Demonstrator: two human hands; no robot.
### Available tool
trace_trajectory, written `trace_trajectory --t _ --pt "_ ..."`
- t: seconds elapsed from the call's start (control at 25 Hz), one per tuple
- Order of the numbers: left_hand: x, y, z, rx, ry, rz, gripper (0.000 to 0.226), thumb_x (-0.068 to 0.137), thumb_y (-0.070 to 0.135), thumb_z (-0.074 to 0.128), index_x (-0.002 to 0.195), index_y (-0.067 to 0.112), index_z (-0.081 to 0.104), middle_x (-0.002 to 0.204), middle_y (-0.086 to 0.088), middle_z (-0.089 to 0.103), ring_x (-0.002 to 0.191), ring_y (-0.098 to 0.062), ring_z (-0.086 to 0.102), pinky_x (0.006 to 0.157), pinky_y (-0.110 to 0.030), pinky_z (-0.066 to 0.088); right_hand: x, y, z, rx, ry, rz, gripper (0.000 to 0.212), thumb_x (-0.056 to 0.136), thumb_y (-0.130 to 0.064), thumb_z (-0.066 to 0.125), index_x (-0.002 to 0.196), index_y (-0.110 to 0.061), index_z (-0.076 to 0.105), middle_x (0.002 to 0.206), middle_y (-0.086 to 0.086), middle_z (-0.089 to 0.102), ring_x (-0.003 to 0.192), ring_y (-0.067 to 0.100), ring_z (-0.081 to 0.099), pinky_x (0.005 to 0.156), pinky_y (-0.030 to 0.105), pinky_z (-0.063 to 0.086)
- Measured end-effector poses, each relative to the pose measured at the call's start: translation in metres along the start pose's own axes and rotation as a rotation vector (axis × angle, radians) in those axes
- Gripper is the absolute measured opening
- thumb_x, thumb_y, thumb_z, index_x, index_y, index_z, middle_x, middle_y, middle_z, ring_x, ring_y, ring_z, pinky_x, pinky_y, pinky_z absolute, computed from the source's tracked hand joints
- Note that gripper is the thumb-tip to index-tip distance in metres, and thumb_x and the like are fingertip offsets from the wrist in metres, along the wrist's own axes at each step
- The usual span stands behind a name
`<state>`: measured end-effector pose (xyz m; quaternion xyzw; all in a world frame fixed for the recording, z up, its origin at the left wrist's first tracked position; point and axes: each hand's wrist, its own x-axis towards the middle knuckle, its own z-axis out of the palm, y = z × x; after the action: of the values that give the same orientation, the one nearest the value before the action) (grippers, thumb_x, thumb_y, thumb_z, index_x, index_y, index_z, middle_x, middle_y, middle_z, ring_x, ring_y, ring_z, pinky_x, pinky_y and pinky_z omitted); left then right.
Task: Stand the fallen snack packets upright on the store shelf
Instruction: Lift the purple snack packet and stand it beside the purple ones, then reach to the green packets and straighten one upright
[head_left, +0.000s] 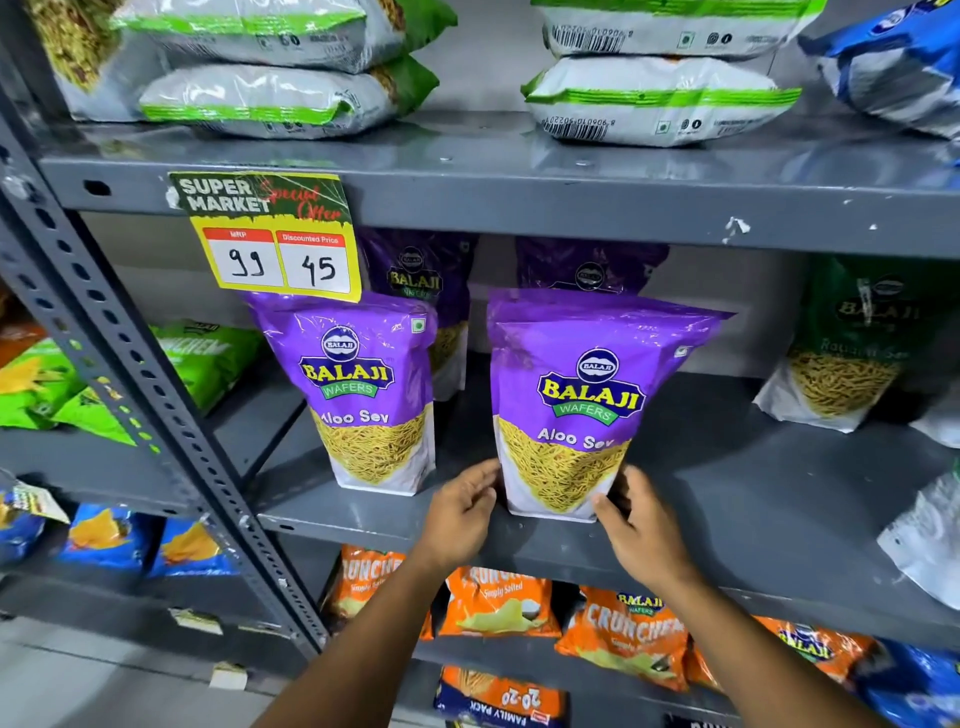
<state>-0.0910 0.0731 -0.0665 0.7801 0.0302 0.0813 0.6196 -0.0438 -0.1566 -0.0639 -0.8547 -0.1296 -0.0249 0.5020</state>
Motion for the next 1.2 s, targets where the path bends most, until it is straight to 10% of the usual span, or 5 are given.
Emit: trace_trajectory --t 0.36,0.6,0.88,1.04,1.2 --pt "-0.001 0.003 0.002 -0.005 -0.017 -0.011 0.044 0.092 -0.003 0.044 0.13 0.016 0.052 0.128 0.009 0.059 0.12 0.0 0.053 0.097 -0.007 0.041 -0.001 0.004 -0.002 0.044 -0.01 0.034 0.03 0.078 -0.042 0.06 0.107 -0.04 0.051 0.109 -0.007 0.069 0.097 0.01 0.066 0.082 0.04 0.056" --pt "-0.006 0.012 0.004 -0.022 0.101 0.008 0.038 0.088 -0.009 0.048 0.118 0.012 0.059 0.116 -0.001 0.065 0.11 -0.015 0.062 0.096 -0.018 0.049 -0.007 -0.001 -0.008 0.314 -0.014 0.021 0.062 0.078 -0.024 0.07 0.133 -0.03 0.04 0.12 -0.019 0.059 0.11 -0.002 0.06 0.085 0.013 0.049" --pt "-0.053 0.025 0.056 -0.016 0.582 0.015 0.017 0.089 0.019 0.058 0.103 0.027 0.057 0.094 0.007 0.066 0.095 -0.019 0.064 0.081 -0.02 0.051 -0.087 0.056 -0.111 0.324 0.291 0.029 0.041 0.082 -0.016 0.066 0.114 -0.039 0.054 0.105 -0.012 0.068 0.098 0.0 0.065 0.082 0.01 0.048" --pt "-0.076 0.048 0.166 0.188 0.337 0.172 0.025 0.085 0.036 0.054 0.109 0.031 0.057 0.107 0.007 0.06 0.104 -0.01 0.059 0.087 -0.027 0.049 -0.118 0.108 -0.198 0.308 0.691 0.105 0.039 0.085 -0.007 0.063 0.1 -0.043 0.059 0.087 -0.012 0.069 0.083 -0.005 0.063 0.078 0.009 0.048" --pt "-0.058 0.093 0.278 -0.034 -0.04 0.093 0.035 0.092 0.023 0.053 0.125 0.033 0.048 0.131 0.006 0.053 0.122 0.006 0.047 0.096 -0.002 0.034 -0.112 0.153 -0.273 0.177 0.799 0.157 0.032 0.089 -0.011 0.056 0.102 -0.04 0.054 0.109 0.007 0.061 0.103 0.015 0.057 0.098 0.033 0.042"
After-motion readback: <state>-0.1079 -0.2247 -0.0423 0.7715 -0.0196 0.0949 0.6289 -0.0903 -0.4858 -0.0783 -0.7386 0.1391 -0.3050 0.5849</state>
